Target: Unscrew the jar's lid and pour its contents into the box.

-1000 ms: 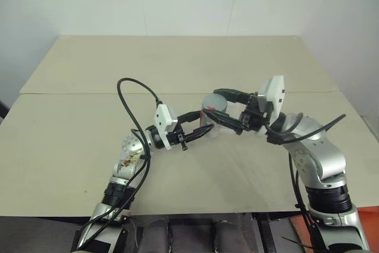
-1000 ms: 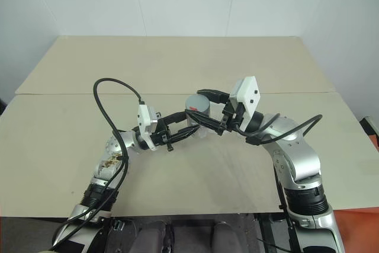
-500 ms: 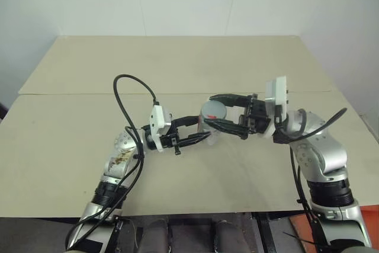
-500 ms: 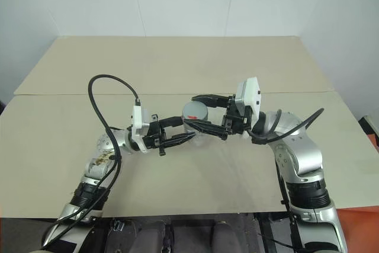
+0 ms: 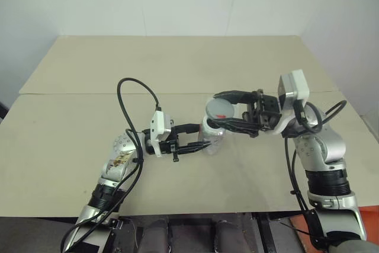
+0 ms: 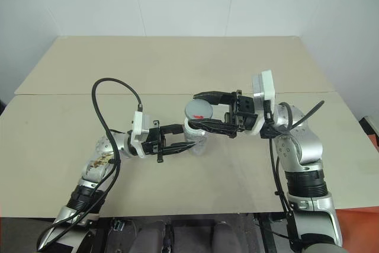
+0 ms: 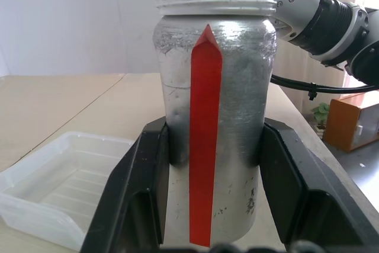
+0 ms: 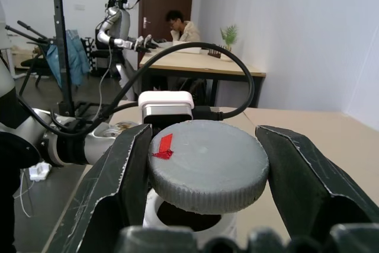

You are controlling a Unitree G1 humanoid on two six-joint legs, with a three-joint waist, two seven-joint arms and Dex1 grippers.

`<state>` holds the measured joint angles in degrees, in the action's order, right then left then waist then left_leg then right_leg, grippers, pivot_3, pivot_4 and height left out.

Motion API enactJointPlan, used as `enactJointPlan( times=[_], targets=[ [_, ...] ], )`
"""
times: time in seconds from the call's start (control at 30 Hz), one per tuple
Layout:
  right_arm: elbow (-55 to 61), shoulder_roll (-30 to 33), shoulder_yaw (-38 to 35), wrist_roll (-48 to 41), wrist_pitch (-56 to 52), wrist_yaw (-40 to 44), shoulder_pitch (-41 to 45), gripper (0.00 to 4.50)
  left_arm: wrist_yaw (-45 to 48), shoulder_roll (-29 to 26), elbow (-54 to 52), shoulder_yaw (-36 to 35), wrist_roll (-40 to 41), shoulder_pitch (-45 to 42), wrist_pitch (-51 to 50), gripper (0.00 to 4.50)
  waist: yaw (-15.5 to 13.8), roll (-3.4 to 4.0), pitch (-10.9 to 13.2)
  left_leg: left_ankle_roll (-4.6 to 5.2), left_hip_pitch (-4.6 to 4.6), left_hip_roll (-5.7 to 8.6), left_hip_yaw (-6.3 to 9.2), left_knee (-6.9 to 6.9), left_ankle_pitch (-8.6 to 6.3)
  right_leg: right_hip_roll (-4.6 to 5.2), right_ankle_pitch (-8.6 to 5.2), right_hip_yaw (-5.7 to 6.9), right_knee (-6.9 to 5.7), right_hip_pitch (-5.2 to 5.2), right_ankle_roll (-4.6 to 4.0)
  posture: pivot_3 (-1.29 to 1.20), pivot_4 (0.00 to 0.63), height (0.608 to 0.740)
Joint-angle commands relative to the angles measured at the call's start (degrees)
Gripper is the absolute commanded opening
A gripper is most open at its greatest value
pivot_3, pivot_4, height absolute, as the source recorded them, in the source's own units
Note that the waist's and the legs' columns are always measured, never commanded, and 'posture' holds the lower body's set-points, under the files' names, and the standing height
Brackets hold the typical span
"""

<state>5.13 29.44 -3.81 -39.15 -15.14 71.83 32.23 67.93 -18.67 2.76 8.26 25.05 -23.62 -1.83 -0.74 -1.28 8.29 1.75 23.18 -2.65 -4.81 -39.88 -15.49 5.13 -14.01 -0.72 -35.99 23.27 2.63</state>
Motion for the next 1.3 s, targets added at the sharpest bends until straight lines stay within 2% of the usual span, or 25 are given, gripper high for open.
enactJointPlan(
  times=[0.03, 0.13, 0.2, 0.27, 0.37, 0.47, 0.57, 0.7, 0.73, 0.8, 0.83, 0.9, 0.93, 1.13, 1.3],
  targets=[
    [1.3, 3.4, -6.2, 1.5, 3.1, -3.0, -1.6, 2.77, -1.3, -0.7, -4.0, -1.4, 1.2, 0.6, -0.5, 1.89, -0.2, 0.00, 0.0, 0.00, 0.02, 0.01, 0.00, 0.00, 0.00, 0.02, 0.00, 0.01, 0.01, 0.00, 0.00, 0.00, 0.150, 0.740],
    [3.3, 6.8, -11.2, 2.8, 0.3, -9.7, -7.4, 2.77, -2.8, -1.3, -6.3, -2.7, 2.4, 1.1, -2.2, 1.89, -0.3, 0.00, 0.0, 0.02, 0.02, 0.02, 0.00, 0.00, -0.01, 0.06, 0.00, 0.03, 0.04, -0.03, 0.00, 0.00, 0.150, 0.740],
    [5.8, 7.1, -15.2, 5.5, 0.5, -16.0, -14.3, 2.77, -4.2, -1.7, -7.6, -3.9, 3.2, 1.0, -3.5, 1.89, -0.5, 0.00, 0.0, 0.02, 0.03, 0.01, 0.01, 0.02, -0.01, 0.05, 0.00, 0.02, 0.04, -0.02, 0.00, 0.00, 0.150, 0.740],
    [8.6, 6.8, -15.9, 9.8, 0.8, -21.9, -20.2, 2.77, -4.9, -2.3, -7.6, -4.6, 3.1, 0.8, -3.8, 1.89, -0.4, 0.01, 0.0, 0.01, 0.02, -0.01, -0.01, 0.02, -0.01, 0.04, 0.00, 0.02, 0.02, -0.01, 0.00, 0.00, 0.150, 0.740],
    [10.9, 4.0, -14.8, 13.7, -0.5, -30.3, -26.5, 2.77, -6.0, -2.8, -6.0, -5.6, 2.4, -0.5, -3.4, 1.89, 0.4, 0.01, 0.0, -0.01, -0.07, 0.01, -0.03, 0.02, 0.01, 0.03, 0.00, -0.09, -0.06, 0.00, 0.00, 0.00, 0.150, 0.740],
    [9.4, 0.6, -9.0, 24.0, 1.7, -37.8, -32.7, 2.77, -8.4, -3.7, -0.9, -5.5, -2.8, -3.6, 0.0, 1.89, 0.5, 0.01, 0.0, -0.04, -0.24, -0.01, -0.02, 0.04, 0.02, -0.04, 0.00, -0.11, -0.09, -0.12, 0.00, 0.00, 0.150, 0.740],
    [6.4, -3.0, -5.3, 29.9, 4.4, -43.3, -34.1, 2.77, -10.2, -4.1, 4.7, -4.7, -7.5, -6.5, 3.7, 1.89, 0.7, 0.02, 0.0, -0.05, -0.25, 0.03, -0.09, 0.08, 0.03, -0.04, -0.01, -0.14, -0.07, -0.11, 0.01, 0.00, 0.150, 0.740],
    [1.7, -6.6, -3.5, 34.5, 6.9, -49.3, -33.6, 2.77, -10.4, -3.4, 8.4, -5.2, -7.8, -8.9, 5.3, 1.89, 1.0, -0.02, 0.0, -0.04, -0.19, 0.03, -0.05, 0.07, 0.02, -0.03, -0.01, -0.19, -0.03, -0.06, 0.01, 0.00, 0.150, 0.740],
    [1.2, -7.8, -4.7, 32.0, 5.5, -49.1, -33.4, 2.77, -10.3, -3.4, 8.9, -5.2, -7.9, -9.3, 5.6, 1.89, 1.0, -0.01, 0.0, -0.04, -0.16, 0.03, -0.06, 0.05, 0.02, -0.04, -0.01, -0.15, -0.03, -0.06, 0.02, 0.00, 0.150, 0.740],
    [0.9, -8.6, -6.0, 29.5, 4.9, -48.2, -33.5, 3.50, -10.1, -3.5, 9.5, -5.4, -7.9, -9.8, 5.9, 1.89, 1.0, -0.01, 0.0, -0.04, -0.21, 0.02, -0.07, 0.06, 0.03, -0.04, -0.01, -0.15, -0.05, -0.09, 0.01, 0.00, 0.150, 0.740],
    [1.0, -8.6, -6.2, 29.2, 5.0, -47.9, -33.8, 3.62, -10.0, -3.6, 9.6, -5.4, -7.9, -9.9, 6.0, 1.89, 1.0, -0.01, 0.0, -0.04, -0.22, 0.01, -0.07, 0.06, 0.03, -0.04, -0.01, -0.14, -0.05, -0.10, 0.01, 0.00, 0.150, 0.740],
    [1.6, -7.9, -6.3, 29.2, 5.2, -47.7, -34.4, 4.31, -10.5, -3.7, 9.8, -5.7, -8.1, -10.0, 6.3, 1.89, 1.0, -0.01, 0.0, -0.04, -0.21, 0.01, -0.07, 0.07, 0.02, -0.03, -0.01, -0.15, -0.04, -0.11, 0.01, 0.00, 0.150, 0.740],
    [1.9, -7.4, -6.1, 30.1, 5.7, -47.9, -34.7, 4.48, -10.6, -3.9, 10.1, -5.8, -8.3, -10.2, 6.5, 1.89, 1.0, -0.01, 0.0, -0.04, -0.20, 0.01, -0.06, 0.07, 0.02, -0.03, -0.01, -0.14, -0.03, -0.10, 0.01, 0.00, 0.150, 0.740],
    [7.0, -4.5, -5.8, 29.5, 6.8, -45.6, -36.1, 4.48, -11.8, -4.5, 13.8, -5.1, -11.2, -12.9, 8.6, 1.89, 0.4, -0.01, 0.0, -0.02, -0.12, 0.04, -0.08, 0.06, 0.02, -0.01, -0.02, -0.10, 0.01, -0.09, 0.03, 0.00, 0.150, 0.740],
    [15.3, -2.1, -7.1, 25.5, 3.1, -43.8, -33.1, 4.48, -15.8, -5.0, 27.5, -2.4, -20.9, -22.0, 18.7, 1.89, 0.1, -0.02, 0.0, -0.02, -0.11, 0.09, -0.09, 0.04, 0.02, -0.02, -0.01, -0.10, -0.02, -0.08, 0.03, 0.00, 0.150, 0.740]
  ],
)
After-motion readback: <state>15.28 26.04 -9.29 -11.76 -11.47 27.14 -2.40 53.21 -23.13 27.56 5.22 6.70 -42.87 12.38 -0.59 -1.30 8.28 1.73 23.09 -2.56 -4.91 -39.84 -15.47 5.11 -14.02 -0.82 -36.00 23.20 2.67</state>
